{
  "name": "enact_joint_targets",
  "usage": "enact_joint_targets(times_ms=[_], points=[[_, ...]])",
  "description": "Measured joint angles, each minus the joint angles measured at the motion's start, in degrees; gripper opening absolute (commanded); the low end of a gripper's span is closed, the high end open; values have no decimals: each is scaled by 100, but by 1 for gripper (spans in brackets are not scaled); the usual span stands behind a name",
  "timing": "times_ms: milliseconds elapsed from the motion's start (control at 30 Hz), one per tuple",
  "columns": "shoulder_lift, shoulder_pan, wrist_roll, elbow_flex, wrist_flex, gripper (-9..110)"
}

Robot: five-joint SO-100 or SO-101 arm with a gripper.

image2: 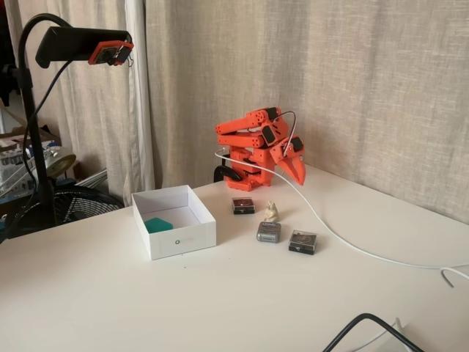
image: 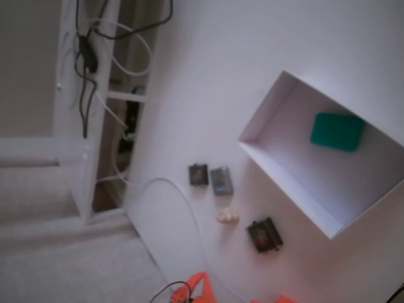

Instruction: Grasp the green cube and put it in the bin.

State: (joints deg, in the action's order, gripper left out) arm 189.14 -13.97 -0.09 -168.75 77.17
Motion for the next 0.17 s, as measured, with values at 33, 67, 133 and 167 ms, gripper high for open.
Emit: enact_joint_targets(times_ms=[33,67,133,167], points=[[0,0,0,0,0,-8],[0,0,0,0,0,-8],[0,0,0,0,0,-8],[0,0,0,0,0,-8]])
